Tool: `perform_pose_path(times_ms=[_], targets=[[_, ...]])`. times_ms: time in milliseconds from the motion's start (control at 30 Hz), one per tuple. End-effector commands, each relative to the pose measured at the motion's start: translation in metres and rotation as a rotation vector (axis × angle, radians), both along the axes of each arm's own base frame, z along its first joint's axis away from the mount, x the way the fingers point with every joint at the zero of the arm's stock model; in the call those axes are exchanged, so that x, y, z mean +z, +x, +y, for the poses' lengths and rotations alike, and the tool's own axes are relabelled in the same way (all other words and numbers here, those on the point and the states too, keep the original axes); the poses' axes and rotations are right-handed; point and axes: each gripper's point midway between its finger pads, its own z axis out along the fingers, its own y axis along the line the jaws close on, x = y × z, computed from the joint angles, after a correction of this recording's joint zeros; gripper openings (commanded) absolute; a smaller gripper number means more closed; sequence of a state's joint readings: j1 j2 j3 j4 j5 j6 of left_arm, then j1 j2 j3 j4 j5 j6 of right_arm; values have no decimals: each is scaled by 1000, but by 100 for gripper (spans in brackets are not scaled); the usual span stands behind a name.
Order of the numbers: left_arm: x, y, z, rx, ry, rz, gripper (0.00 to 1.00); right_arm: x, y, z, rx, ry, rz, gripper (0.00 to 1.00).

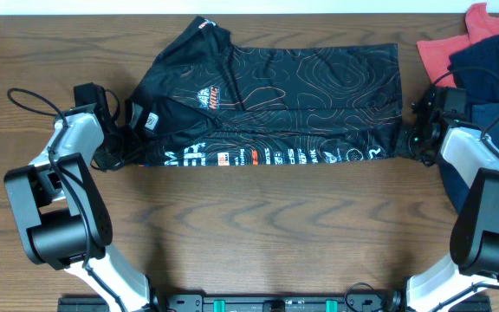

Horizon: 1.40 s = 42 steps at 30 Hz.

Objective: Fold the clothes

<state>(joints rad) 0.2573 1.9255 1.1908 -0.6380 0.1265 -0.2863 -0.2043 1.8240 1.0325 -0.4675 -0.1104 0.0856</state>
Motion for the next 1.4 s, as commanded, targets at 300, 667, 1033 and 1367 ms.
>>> perform_pose_path(times_ms=[300,667,1033,1367], targets=[[-12,-43,-7,6,-39,181,6,-13,-37,-22,-135,-126,164,1],[13,-136,0,117,6,576,6,-13,-104,-25,-198,-169,434,1],[39,-145,9,154,82,569,26,21,-122,-29,-278,-202,436,3],[67,-136,11,177,100,463,42,73,-87,-16,-216,-124,151,67]])
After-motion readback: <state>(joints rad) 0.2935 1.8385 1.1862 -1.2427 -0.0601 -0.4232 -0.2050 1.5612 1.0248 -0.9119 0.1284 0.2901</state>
